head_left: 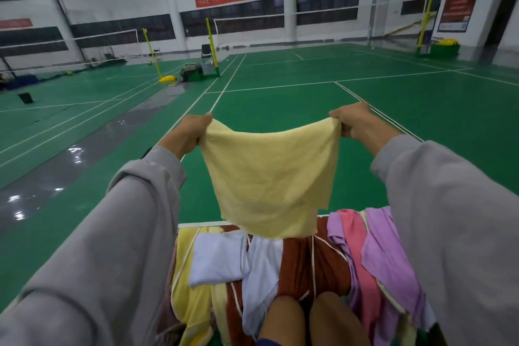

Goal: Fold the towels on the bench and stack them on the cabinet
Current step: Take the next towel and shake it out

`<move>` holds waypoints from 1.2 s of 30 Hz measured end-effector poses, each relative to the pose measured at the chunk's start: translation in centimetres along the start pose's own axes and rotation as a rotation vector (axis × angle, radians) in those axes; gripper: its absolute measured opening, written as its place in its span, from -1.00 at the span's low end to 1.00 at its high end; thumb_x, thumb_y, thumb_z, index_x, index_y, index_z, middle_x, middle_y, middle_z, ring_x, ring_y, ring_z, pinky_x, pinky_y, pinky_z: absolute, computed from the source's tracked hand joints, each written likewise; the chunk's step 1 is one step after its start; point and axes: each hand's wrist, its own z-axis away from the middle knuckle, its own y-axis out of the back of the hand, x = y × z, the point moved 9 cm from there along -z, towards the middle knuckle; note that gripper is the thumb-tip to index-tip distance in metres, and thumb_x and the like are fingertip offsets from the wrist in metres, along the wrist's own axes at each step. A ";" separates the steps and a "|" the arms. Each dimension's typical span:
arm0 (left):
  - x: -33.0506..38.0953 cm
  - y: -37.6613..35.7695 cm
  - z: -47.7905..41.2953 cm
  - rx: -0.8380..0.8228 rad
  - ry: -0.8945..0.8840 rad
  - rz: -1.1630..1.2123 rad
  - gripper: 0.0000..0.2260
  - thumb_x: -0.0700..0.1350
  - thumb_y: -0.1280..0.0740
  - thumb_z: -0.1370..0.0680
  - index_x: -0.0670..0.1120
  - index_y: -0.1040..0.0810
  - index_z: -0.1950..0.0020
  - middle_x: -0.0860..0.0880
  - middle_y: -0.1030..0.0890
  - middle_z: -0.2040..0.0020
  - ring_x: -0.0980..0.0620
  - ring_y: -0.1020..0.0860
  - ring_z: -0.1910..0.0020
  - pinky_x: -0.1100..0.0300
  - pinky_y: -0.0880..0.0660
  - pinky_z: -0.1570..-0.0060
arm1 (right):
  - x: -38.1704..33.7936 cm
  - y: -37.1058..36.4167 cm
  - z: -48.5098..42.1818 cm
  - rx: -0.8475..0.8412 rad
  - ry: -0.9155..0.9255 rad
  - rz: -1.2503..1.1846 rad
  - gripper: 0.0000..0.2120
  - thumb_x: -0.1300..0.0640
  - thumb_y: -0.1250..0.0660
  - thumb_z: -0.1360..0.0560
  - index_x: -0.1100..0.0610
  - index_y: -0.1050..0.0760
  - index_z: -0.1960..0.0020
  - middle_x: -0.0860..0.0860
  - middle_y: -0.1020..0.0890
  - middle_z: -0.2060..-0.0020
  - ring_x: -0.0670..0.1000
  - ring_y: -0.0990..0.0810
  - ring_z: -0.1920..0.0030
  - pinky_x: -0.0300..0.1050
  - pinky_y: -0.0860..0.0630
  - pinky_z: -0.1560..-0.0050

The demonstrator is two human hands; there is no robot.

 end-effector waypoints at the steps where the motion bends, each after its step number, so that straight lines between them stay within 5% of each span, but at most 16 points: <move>1: 0.0 -0.1 0.0 0.008 -0.004 0.001 -0.60 -0.05 -0.35 -0.66 -0.32 -0.49 -0.36 -0.19 -0.56 -0.22 -0.15 -0.56 -0.19 -0.07 -0.56 -0.24 | 0.9 -0.4 0.3 -0.057 -0.062 0.017 -0.92 0.29 -0.42 -0.55 0.21 -0.55 -0.02 0.08 -0.63 0.22 -0.01 -0.60 0.34 -0.14 -0.58 0.45; 6: -1.1 -1.3 0.4 -0.023 0.029 -0.083 -0.65 -0.21 -0.22 -0.69 -0.34 -0.39 -0.44 -0.17 -0.50 -0.20 -0.12 -0.50 -0.16 0.01 -0.51 -0.12 | 7.0 -0.9 2.2 -0.269 -0.430 0.019 -0.89 0.41 -0.21 -0.62 0.31 -0.50 -0.03 0.15 -0.63 0.15 0.07 -0.62 0.19 -0.03 -0.63 0.49; 10: -1.5 -2.4 0.6 -0.060 0.021 -0.087 -0.70 -0.28 -0.10 -0.68 -0.25 -0.46 -0.37 -0.10 -0.51 -0.01 -0.03 -0.47 0.07 0.09 -0.48 0.15 | 9.1 -0.9 2.3 -0.230 -0.522 -0.103 -0.80 0.45 -0.19 -0.55 0.29 -0.51 -0.09 0.15 -0.62 0.15 0.08 -0.62 0.23 -0.11 -0.57 0.53; 13: -0.8 -2.9 0.8 -0.075 -0.004 -0.007 -0.75 -0.31 -0.08 -0.64 -0.12 -0.52 -0.11 -0.06 -0.53 0.08 -0.03 -0.47 0.12 0.10 -0.46 0.16 | 6.6 -0.8 1.8 -0.139 -0.401 -0.431 -0.73 0.47 -0.18 -0.48 0.19 -0.51 -0.02 0.08 -0.63 -0.01 0.10 -0.64 0.12 -0.01 -0.62 0.28; 16: -0.9 -2.6 0.3 -0.058 0.040 0.190 -0.81 -0.27 -0.12 -0.61 -0.09 -0.50 0.00 -0.05 -0.56 0.11 -0.02 -0.53 0.14 0.09 -0.50 0.11 | 4.6 -1.5 2.4 -0.279 -0.315 -0.552 -0.84 0.29 -0.29 -0.52 0.21 -0.49 -0.10 0.05 -0.62 -0.03 0.12 -0.59 -0.04 0.08 -0.58 -0.08; 18: -1.1 -2.9 -0.2 -0.083 0.049 0.234 -0.88 -0.13 -0.22 -0.64 -0.13 -0.52 -0.05 -0.06 -0.59 0.12 -0.03 -0.57 0.15 0.06 -0.53 0.07 | 4.0 -1.4 2.2 -0.279 -0.263 -0.428 -0.75 0.10 -0.43 -0.54 0.19 -0.53 -0.15 0.03 -0.66 -0.02 0.11 -0.62 -0.03 0.09 -0.61 -0.07; 20: -1.1 -3.4 -0.7 -0.085 0.025 0.212 -0.76 0.00 -0.33 -0.65 -0.17 -0.56 -0.12 -0.10 -0.62 0.03 -0.08 -0.59 0.06 -0.01 -0.57 -0.02 | 2.8 0.4 0.4 -0.083 -0.097 -0.301 -0.72 0.13 -0.54 -0.47 0.20 -0.60 -0.11 0.10 -0.71 -0.04 0.08 -0.67 0.09 0.07 -0.69 0.06; 22: -0.3 -3.0 -0.9 0.006 -0.064 0.146 -0.80 -0.06 -0.38 -0.64 -0.20 -0.58 -0.08 -0.14 -0.59 0.04 -0.12 -0.56 0.05 0.00 -0.59 0.03 | 0.8 1.7 -0.6 0.024 0.072 -0.172 -0.77 0.27 -0.54 -0.44 0.21 -0.66 -0.09 0.15 -0.72 -0.04 0.07 -0.69 0.10 0.08 -0.70 0.00; 25: 0.6 -2.5 -1.5 0.061 -0.154 0.036 -0.87 -0.18 -0.37 -0.63 -0.19 -0.54 -0.14 -0.17 -0.57 -0.01 -0.11 -0.54 0.02 0.03 -0.59 0.06 | -1.4 1.6 -0.7 -0.098 0.221 0.142 -0.76 0.34 -0.44 -0.49 0.15 -0.68 -0.12 0.12 -0.70 -0.02 0.09 -0.70 0.00 0.07 -0.69 -0.06; 28: 1.1 -2.2 -1.7 0.065 -0.178 0.036 -0.77 -0.25 -0.34 -0.63 -0.15 -0.49 -0.28 -0.17 -0.53 -0.11 -0.10 -0.55 -0.02 -0.01 -0.62 -0.10 | -2.9 2.3 -0.4 -0.087 0.337 0.482 -0.83 0.34 -0.43 -0.50 0.16 -0.70 -0.04 0.12 -0.70 0.11 0.10 -0.72 0.15 0.05 -0.72 0.08; 32: 1.9 -2.7 -1.3 0.021 -0.260 -0.094 -0.85 -0.33 -0.34 -0.59 -0.20 -0.62 -0.12 -0.22 -0.59 -0.12 -0.13 -0.56 -0.07 0.00 -0.59 -0.17 | -4.8 3.2 -0.1 0.057 0.490 0.757 -0.86 0.32 -0.41 -0.50 0.18 -0.71 0.03 0.08 -0.67 0.32 0.11 -0.72 0.31 0.07 -0.72 0.18; 36: 2.9 -3.6 -0.2 -0.052 -0.416 -0.517 -0.83 -0.26 -0.44 -0.53 -0.20 -0.69 -0.11 -0.15 -0.66 0.05 -0.07 -0.60 0.06 0.06 -0.57 -0.03 | -5.7 3.5 0.0 0.126 0.540 0.955 -0.83 0.33 -0.38 -0.50 0.16 -0.72 0.04 0.13 -0.69 0.19 0.17 -0.67 0.24 0.09 -0.69 0.07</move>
